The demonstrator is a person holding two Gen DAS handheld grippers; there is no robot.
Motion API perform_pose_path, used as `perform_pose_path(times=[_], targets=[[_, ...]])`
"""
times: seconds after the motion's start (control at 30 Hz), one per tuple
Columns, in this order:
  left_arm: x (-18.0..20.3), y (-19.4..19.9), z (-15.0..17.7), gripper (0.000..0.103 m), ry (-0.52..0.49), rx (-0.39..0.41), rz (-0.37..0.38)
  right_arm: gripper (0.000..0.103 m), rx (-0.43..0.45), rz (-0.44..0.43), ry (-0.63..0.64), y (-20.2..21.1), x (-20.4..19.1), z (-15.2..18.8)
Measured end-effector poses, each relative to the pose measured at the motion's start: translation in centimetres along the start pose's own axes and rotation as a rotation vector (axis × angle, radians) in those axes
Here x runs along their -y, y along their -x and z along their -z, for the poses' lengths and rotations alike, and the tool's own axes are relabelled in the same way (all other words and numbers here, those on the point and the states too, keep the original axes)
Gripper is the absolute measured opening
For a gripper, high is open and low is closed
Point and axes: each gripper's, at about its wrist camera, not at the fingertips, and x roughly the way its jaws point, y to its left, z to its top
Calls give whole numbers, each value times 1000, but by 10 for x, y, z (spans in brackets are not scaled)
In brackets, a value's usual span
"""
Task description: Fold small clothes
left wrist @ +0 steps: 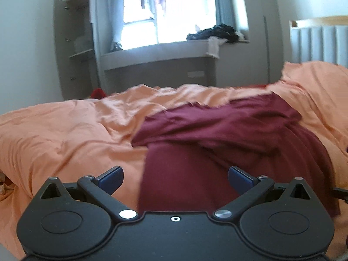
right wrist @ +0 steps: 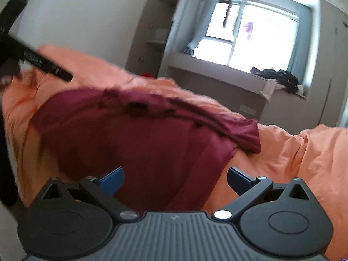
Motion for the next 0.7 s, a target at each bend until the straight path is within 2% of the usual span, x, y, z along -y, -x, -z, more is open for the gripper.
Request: perform_pose_path(times=[0.17, 0.4, 0.5, 0.6, 0.7], targets=[[11, 12, 25, 102, -8, -35, 53, 103, -158, 32, 136, -4, -26, 21], [18, 20, 53, 103, -20, -56, 45, 103, -323, 137, 377, -23, -44, 39], [21, 22, 60, 102, -34, -60, 41, 103, -341, 193, 475, -35, -50, 47], [24, 23, 64, 102, -47, -68, 48, 103, -306, 227, 597, -44, -60, 52], [25, 24, 65, 102, -56, -72, 51, 103, -262, 217, 735, -49, -72, 54]])
